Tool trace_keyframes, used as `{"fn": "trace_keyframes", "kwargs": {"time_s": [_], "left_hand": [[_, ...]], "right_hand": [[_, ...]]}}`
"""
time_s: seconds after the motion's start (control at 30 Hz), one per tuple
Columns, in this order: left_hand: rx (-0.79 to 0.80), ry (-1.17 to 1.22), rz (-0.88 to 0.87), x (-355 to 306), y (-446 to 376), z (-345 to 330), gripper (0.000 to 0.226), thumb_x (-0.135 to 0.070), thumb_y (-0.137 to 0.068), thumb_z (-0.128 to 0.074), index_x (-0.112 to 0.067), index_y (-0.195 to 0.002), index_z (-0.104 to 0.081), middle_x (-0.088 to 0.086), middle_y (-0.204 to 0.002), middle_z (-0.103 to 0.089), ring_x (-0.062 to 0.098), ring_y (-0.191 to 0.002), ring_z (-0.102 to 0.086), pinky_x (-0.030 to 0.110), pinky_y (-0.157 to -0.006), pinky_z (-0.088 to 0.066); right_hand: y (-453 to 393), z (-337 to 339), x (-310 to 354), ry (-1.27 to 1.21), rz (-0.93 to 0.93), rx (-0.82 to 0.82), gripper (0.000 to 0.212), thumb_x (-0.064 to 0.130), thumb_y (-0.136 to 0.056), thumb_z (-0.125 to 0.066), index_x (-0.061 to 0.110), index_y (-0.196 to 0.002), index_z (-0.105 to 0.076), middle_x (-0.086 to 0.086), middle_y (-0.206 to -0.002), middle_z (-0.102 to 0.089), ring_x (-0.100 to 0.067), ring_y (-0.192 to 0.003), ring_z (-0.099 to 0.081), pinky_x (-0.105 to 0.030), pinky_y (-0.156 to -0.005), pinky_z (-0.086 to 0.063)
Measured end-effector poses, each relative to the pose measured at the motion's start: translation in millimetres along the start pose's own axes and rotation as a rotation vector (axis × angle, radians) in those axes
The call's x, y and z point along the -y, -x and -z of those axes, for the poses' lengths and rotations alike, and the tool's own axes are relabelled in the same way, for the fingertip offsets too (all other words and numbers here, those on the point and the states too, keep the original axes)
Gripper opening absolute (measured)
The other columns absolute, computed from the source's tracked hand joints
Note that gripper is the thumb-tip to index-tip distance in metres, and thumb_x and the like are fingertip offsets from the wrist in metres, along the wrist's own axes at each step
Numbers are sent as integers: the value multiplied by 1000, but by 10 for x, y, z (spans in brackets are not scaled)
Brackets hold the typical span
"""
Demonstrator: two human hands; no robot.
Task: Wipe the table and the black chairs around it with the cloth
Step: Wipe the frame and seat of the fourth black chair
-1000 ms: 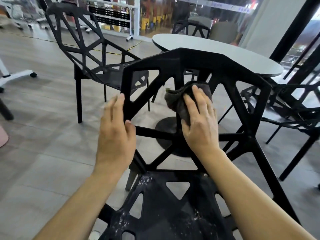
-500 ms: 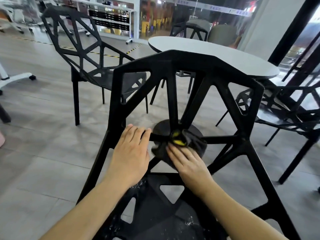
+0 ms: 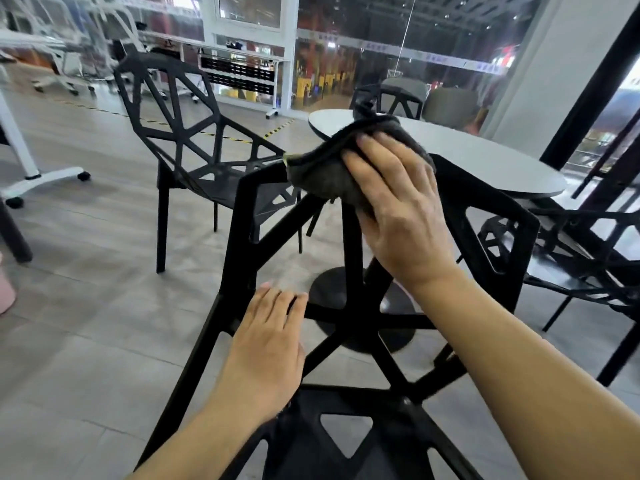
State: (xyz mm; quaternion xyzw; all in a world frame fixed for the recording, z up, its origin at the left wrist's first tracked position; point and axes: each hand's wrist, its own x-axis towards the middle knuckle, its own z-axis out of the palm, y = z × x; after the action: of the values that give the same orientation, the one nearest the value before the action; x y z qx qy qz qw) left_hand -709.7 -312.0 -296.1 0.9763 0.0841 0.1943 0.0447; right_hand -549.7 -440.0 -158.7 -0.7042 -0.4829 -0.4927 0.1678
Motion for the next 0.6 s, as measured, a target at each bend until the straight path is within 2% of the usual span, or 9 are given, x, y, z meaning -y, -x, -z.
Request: {"fn": "trace_keyframes", "kwargs": {"time_s": [0.1, 0.2, 0.3, 0.37, 0.43, 0.53, 0.6], "left_hand": [[-31, 31, -14, 22, -12, 0, 49, -26, -96, -46, -12, -143, -47, 2, -140, -48, 24, -138, -38, 42, -125, -19], [-63, 30, -34, 15, -33, 1, 44, -26, -97, -41, -10, -137, -52, 3, -133, -51, 25, -131, -44, 43, -121, -20], [-47, 21, -11, 7, -39, -10, 48, -30, -97, -39, -10, -138, -52, 5, -135, -53, 27, -133, -43, 42, -121, -16], [-27, 22, 16, 8, -27, -4, 51, -33, -99, -35, -12, -143, -49, 4, -141, -50, 26, -139, -38, 41, -122, -12], [-27, 36, 24, 11, -31, 2, 52, -35, -100, -33, -13, -144, -48, 4, -142, -49, 25, -140, -37, 40, -122, -10], [-34, 26, -7, 5, -40, 8, 49, -33, -99, -33, -8, -137, -54, 7, -132, -56, 27, -131, -46, 42, -120, -16], [-54, 14, -14, -7, -35, 10, 48, -31, -98, -32, -7, -132, -56, 7, -127, -58, 27, -127, -49, 43, -120, -18]], "right_hand": [[-28, -338, 85, -48, -108, 87, 50, 12, -97, -58, 2, -145, -51, -16, -154, -45, -33, -146, -38, -50, -117, -34], [365, -448, 212, -71, -153, 113, 55, 8, -94, -58, 0, -147, -48, -16, -157, -41, -34, -148, -35, -49, -120, -31], [1062, -434, 407, -30, -38, 247, 46, 7, -96, -57, -1, -141, -55, -15, -150, -51, -33, -141, -44, -49, -116, -36], [1415, -447, 486, 29, 61, 352, 42, 4, -95, -52, -2, -136, -60, -14, -136, -63, -32, -126, -56, -48, -109, -42], [1396, -456, 395, 79, 174, 397, 43, 5, -94, -48, -2, -135, -61, -13, -130, -66, -34, -114, -63, -47, -108, -42], [1011, -325, 174, 103, 291, 363, 43, 6, -98, -46, 0, -139, -58, -12, -145, -57, -33, -124, -61, -49, -108, -46], [655, -234, -18, 126, 216, 290, 44, 7, -101, -46, 5, -144, -54, -9, -152, -50, -32, -131, -55, -49, -105, -46]]}}
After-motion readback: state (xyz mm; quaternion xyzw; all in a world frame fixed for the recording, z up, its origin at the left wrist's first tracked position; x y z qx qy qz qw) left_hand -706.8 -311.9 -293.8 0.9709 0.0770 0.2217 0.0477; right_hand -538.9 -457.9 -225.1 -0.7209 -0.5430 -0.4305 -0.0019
